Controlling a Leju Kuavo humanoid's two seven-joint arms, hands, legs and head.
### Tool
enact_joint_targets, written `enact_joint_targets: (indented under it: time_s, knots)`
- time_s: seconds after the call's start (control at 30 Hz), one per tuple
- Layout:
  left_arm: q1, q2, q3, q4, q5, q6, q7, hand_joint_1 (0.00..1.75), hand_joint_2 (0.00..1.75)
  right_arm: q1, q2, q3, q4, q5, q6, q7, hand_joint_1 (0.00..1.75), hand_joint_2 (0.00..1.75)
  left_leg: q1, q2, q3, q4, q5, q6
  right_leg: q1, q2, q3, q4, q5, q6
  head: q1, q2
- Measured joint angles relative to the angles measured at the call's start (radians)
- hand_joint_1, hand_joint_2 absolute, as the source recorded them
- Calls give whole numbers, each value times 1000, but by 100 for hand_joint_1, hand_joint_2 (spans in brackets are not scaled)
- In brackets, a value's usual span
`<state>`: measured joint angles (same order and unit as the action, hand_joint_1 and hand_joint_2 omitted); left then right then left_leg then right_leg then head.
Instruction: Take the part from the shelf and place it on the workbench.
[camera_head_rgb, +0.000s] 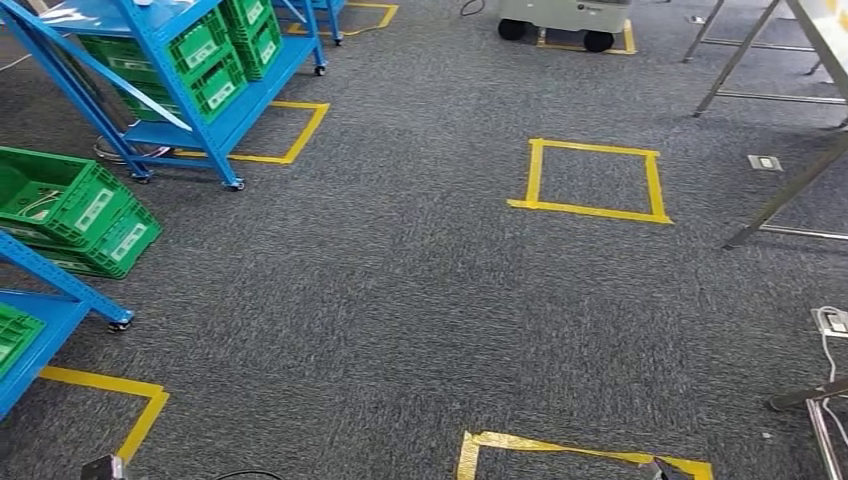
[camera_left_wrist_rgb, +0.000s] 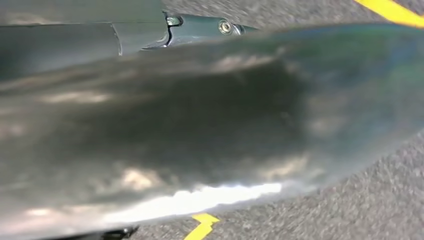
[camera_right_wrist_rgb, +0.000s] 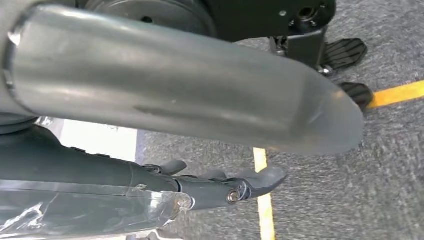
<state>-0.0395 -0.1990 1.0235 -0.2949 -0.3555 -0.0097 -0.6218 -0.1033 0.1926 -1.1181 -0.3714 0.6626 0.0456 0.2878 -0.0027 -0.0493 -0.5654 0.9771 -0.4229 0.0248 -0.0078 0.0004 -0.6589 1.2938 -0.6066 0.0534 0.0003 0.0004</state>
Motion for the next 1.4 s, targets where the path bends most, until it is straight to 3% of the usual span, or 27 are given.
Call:
enact_joint_targets:
  time_s: [0.03,0.1,0.17,0.23,0.27,0.33,0.37,0.4,0.47,0.5,0.57,0.63,0.73,0.77,0.8,0.83,0.9,0.97,1.0,1.07,1.13,1.2,1.23,1.27,1.3,1.37,1.4]
  knots:
    - [1,0,1,0,0,0,0,0,0,-1,0,0,0,0,0,1,0,0,1,-15,1,1,0,-2,-2,5,20,-51,36,1,0,0]
    - [1,2,4,0,0,0,0,0,0,-2,1,0,1,0,0,1,0,0,3,-43,0,8,-1,-11,-13,50,82,-194,100,5,1,0]
    - [0,4,6,0,0,0,0,0,0,-3,2,0,3,0,0,-5,0,0,4,-68,-10,14,1,-26,-19,91,116,-263,117,1,1,0]
    - [4,6,7,0,0,0,-1,0,0,-4,3,0,4,0,0,-7,0,0,8,-89,-19,12,9,-40,-15,80,118,-263,117,-14,0,0]
    - [7,6,8,0,0,0,-1,0,0,-4,4,0,4,0,0,-5,0,0,8,-80,-23,14,8,-46,-13,68,118,-264,120,-21,0,0]
    - [6,6,8,0,-2,0,-1,0,0,-4,6,0,4,0,-1,-4,0,0,6,-27,-50,66,-27,-53,-12,40,118,-269,124,-35,-6,0]
    - [3,6,8,0,-4,0,-2,0,0,-2,6,0,4,0,-3,-4,0,0,4,8,-76,123,-59,-55,-9,24,118,-269,124,-40,-9,0]
    - [0,5,8,0,-7,1,-4,0,0,-1,6,0,4,0,-6,-4,0,0,5,28,-109,193,-92,-57,-7,7,117,-269,124,-44,-12,0]
    - [0,6,8,0,-15,2,-7,0,0,0,5,0,4,0,-12,-4,0,0,6,39,-154,293,-126,-59,-3,-25,117,-269,122,-47,-12,0]
    - [1,6,8,0,-19,2,-9,0,0,0,5,0,4,0,-14,-4,0,0,6,40,-153,297,-117,-58,-2,-38,117,-269,121,-48,-12,0]
    - [2,6,8,0,-26,5,-11,0,0,-2,5,0,4,-2,-16,-4,0,0,4,56,-95,194,-58,-54,-1,-63,120,-269,120,-46,-12,0]
    - [1,5,8,0,-35,10,-13,0,0,-3,5,0,4,-5,-17,-4,0,0,1,93,-28,76,-12,-49,0,-79,124,-269,117,-43,-12,0]
    - [0,5,8,0,-40,14,-14,0,0,-3,5,0,4,-7,-17,-4,0,0,-1,118,-7,38,-7,-47,1,-85,125,-269,116,-41,-12,0]
    - [-1,2,8,0,-50,23,-18,0,0,-1,3,-1,4,-12,-11,-4,0,0,-4,111,-6,33,-11,-42,2,-95,128,-272,114,-35,-11,0]
    - [-3,-3,7,0,-59,35,-23,0,0,0,-1,-1,4,-17,-5,-2,0,0,-4,98,-4,23,-11,-32,2,-87,127,-262,103,-26,-10,0]
    - [-5,-9,6,0,-69,47,-27,0,0,3,-6,-1,3,-21,2,0,0,0,-3,81,-3,16,-11,-20,2,-71,117,-234,82,-17,-7,0]
    - [-11,-19,5,0,-77,59,-34,0,0,9,-16,-2,2,-25,10,3,0,0,1,44,0,6,-6,0,0,-20,62,-113,17,-1,-1,0]
    - [-12,-22,5,0,-75,57,-34,0,0,15,-21,-2,2,-23,10,3,0,0,1,17,0,6,-5,3,0,-2,0,0,-17,2,1,0]
    - [-12,-23,5,0,-72,56,-36,0,0,16,-23,-3,2,-21,9,4,0,0,2,3,1,6,-5,3,-1,0,-10,9,-6,3,1,0]
    - [-11,-24,6,0,-63,53,-42,0,0,14,-24,-3,2,-13,4,4,0,0,3,-27,4,7,-6,0,-4,10,22,-85,64,3,1,0]
    - [-12,-21,9,0,-48,44,-47,0,0,8,-21,-2,3,1,-11,3,0,0,3,-52,3,12,-8,-9,-12,51,78,-214,121,2,2,0]
    - [-10,-11,17,0,-31,30,-49,0,0,-4,-16,1,5,15,-32,3,0,0,4,-72,-4,14,-6,-23,-14,74,102,-265,132,-4,2,0]
    - [-8,-5,22,0,-24,23,-48,0,0,-11,-13,4,7,19,-41,4,0,0,5,-81,-8,14,-3,-30,-12,67,104,-267,133,-10,2,0]
    - [-4,1,28,0,-19,17,-47,0,0,-19,-9,6,8,21,-48,5,0,0,7,-82,-11,12,-1,-36,-11,56,106,-268,136,-17,2,0]
    - [-2,5,33,0,-17,14,-47,0,0,-25,-5,9,10,22,-51,7,0,0,7,-67,-16,20,-7,-41,-10,46,106,-270,138,-25,-1,0]
    - [-4,11,39,0,-15,10,-46,0,0,-30,0,13,11,22,-54,8,0,0,5,-10,-50,87,-51,-49,-10,18,107,-275,140,-38,-6,0]
    - [-6,13,40,0,-15,9,-45,0,0,-31,0,14,11,22,-54,8,0,0,3,17,-81,152,-85,-53,-9,3,107,-275,139,-42,-9,0]
